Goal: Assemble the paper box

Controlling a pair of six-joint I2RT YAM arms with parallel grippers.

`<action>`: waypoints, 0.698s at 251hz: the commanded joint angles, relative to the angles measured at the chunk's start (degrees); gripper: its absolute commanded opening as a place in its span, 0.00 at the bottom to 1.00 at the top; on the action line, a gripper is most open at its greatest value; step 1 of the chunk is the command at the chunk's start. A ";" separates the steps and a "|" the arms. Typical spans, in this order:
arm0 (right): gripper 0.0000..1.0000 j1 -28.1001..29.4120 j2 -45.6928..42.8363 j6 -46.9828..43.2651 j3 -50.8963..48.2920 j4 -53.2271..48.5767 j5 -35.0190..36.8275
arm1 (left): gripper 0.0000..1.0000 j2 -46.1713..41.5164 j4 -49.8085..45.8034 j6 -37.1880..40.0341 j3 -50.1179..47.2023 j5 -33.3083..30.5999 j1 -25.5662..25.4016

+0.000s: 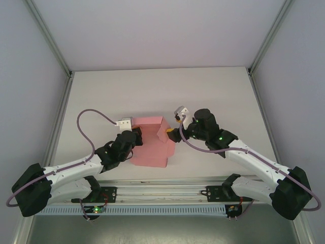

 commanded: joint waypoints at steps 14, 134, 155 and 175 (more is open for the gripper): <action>0.72 1.68 -0.77 -1.62 2.04 -1.32 -1.86 | 0.00 0.55 -0.57 -0.11 2.23 -0.96 0.30; 0.73 1.77 -1.43 -4.08 3.10 -4.35 -5.17 | 0.00 0.64 -1.27 0.63 2.37 0.35 0.30; 0.73 1.77 -1.40 -4.39 3.40 -4.80 -5.04 | 0.00 0.40 -1.24 0.66 2.18 0.92 0.29; 0.73 1.77 -0.90 -4.68 3.50 -4.24 -4.95 | 0.00 0.19 -0.33 1.22 1.89 1.92 0.26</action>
